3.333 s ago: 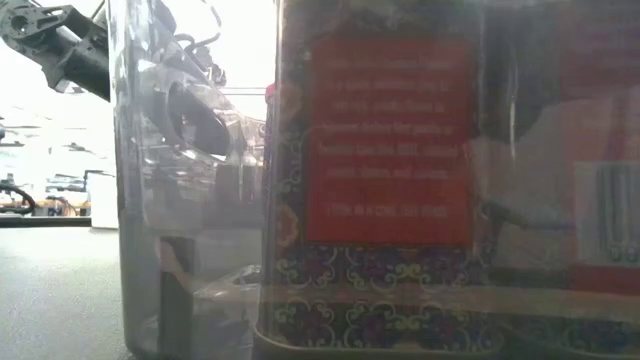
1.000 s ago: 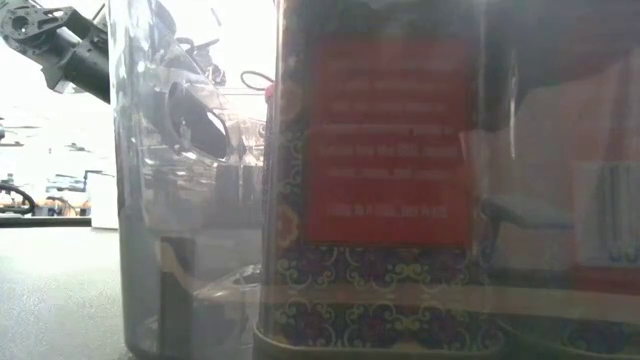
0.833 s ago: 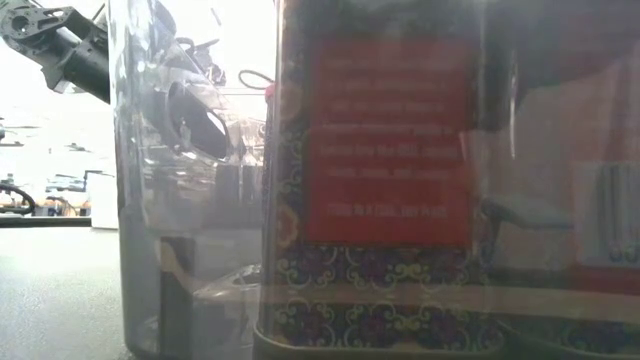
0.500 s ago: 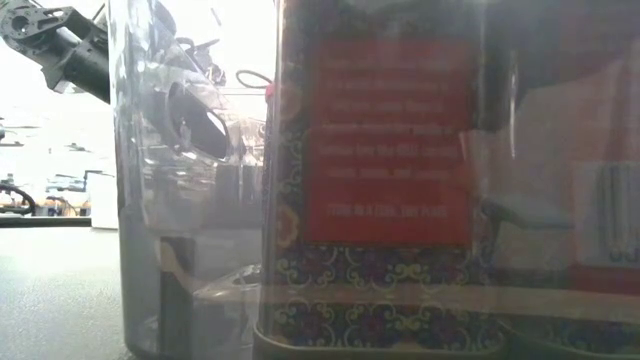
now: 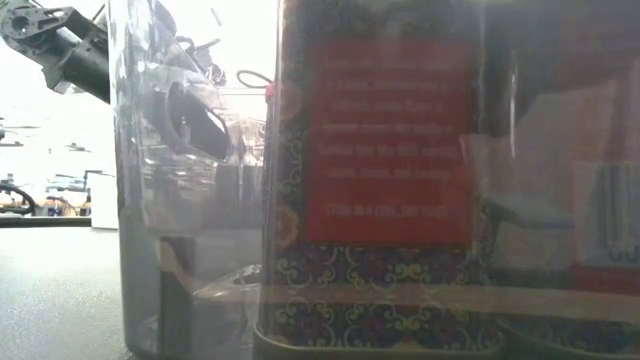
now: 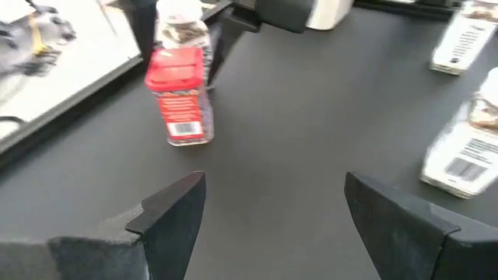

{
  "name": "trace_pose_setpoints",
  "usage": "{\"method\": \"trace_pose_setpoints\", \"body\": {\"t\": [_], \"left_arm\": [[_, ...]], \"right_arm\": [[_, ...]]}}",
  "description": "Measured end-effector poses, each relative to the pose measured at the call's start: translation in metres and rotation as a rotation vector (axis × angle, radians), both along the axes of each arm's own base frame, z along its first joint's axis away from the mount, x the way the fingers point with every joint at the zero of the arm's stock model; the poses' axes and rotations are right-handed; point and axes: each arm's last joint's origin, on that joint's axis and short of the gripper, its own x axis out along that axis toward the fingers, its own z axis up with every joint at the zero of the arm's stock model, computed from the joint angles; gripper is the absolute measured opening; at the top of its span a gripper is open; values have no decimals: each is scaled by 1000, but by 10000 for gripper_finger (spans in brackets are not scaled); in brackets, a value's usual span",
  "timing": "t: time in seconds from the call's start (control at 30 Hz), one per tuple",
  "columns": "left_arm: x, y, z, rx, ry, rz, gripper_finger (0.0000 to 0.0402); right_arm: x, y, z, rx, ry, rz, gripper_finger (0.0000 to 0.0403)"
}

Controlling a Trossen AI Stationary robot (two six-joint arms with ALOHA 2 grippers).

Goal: Sort spices by type
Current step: Put the red seasoning can into the black bin

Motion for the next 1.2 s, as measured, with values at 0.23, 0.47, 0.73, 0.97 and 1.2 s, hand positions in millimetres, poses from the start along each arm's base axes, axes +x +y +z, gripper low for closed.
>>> {"method": "trace_pose_setpoints", "body": {"t": [0.23,0.47,0.73,0.97,1.2], "left_arm": [[0,-1,-1,-104,-32,13,311],[0,-1,-1,-208,-75,68,311],[0,-1,-1,-224,-83,80,311],[0,-1,-1,-217,-80,80,311],[0,-1,-1,-142,-43,27,311]], "right_arm": [[-1,0,0,-10,21,51,279],[0,2,0,-16,24,77,279],[0,3,0,-11,22,67,279],[-1,3,0,5,14,22,279],[-2,4,0,14,31,17,279]]}}
